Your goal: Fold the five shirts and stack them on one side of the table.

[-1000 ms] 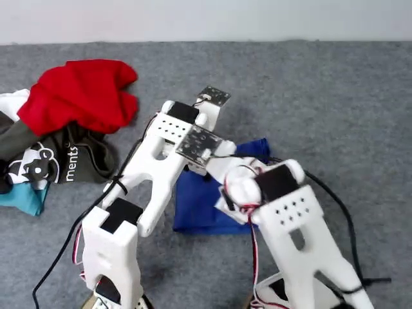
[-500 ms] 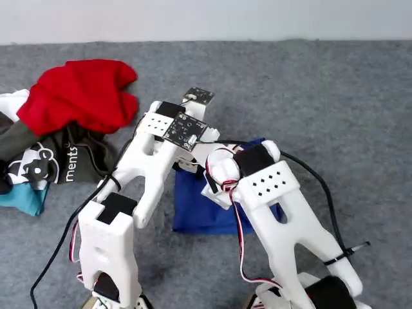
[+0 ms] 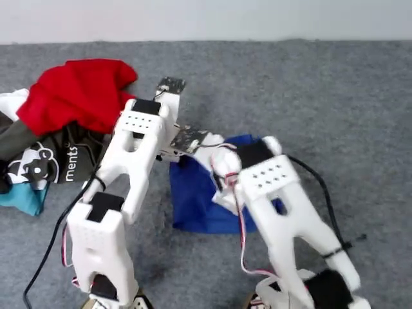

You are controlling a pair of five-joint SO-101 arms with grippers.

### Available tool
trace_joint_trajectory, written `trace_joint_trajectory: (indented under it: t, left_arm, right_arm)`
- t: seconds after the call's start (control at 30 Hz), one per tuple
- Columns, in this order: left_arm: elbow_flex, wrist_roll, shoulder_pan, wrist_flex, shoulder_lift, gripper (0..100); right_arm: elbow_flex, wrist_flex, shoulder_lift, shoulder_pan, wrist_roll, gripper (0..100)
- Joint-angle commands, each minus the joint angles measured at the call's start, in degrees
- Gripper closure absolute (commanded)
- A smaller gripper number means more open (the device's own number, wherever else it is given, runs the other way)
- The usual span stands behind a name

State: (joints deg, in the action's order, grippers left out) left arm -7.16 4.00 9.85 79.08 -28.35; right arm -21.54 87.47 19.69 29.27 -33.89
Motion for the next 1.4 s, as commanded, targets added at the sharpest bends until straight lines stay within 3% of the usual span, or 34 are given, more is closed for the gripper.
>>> trace_joint_trajectory:
  t: [0.0,0.2,0.37,0.53,0.67,0.83,0.93,1.17,1.37]
  left_arm:
    - [-0.13,-0.53,-0.18,-1.32,-1.49,82]
    - [-0.13,-0.53,-0.44,-1.49,-2.2,82]
    - [-0.13,-0.53,-0.44,-1.58,-2.46,82]
    - [-0.13,-0.53,-0.44,-1.58,-2.46,82]
    - [-0.13,-0.53,-0.44,-1.58,-2.46,82]
    - [-0.66,-0.53,-0.09,-0.79,-1.67,82]
    - [-4.44,-0.53,0.35,3.96,0.18,82]
    - [-14.73,-0.7,1.05,18.81,5.19,82]
    - [-14.99,-0.62,0.44,21.27,6.24,82]
  right_arm:
    - [-2.02,0.48,2.86,-0.84,-0.88,71.4]
    - [-16.97,-13.41,2.86,-0.84,-0.7,71.4]
    - [-18.99,-14.46,2.86,-1.63,-0.97,71.4]
    - [-20.48,-14.46,3.12,-10.95,-1.32,71.4]
    - [-24.79,-14.81,3.38,-18.33,-7.21,71.4]
    - [-31.3,-18.33,3.38,-23.52,-8.7,71.4]
    - [-31.65,-18.95,3.56,-24.22,-8.7,71.4]
    - [-21.98,-9.71,12.18,-24.04,-8.7,71.4]
    - [-19.52,-9.1,19.91,-22.46,-7.74,71.4]
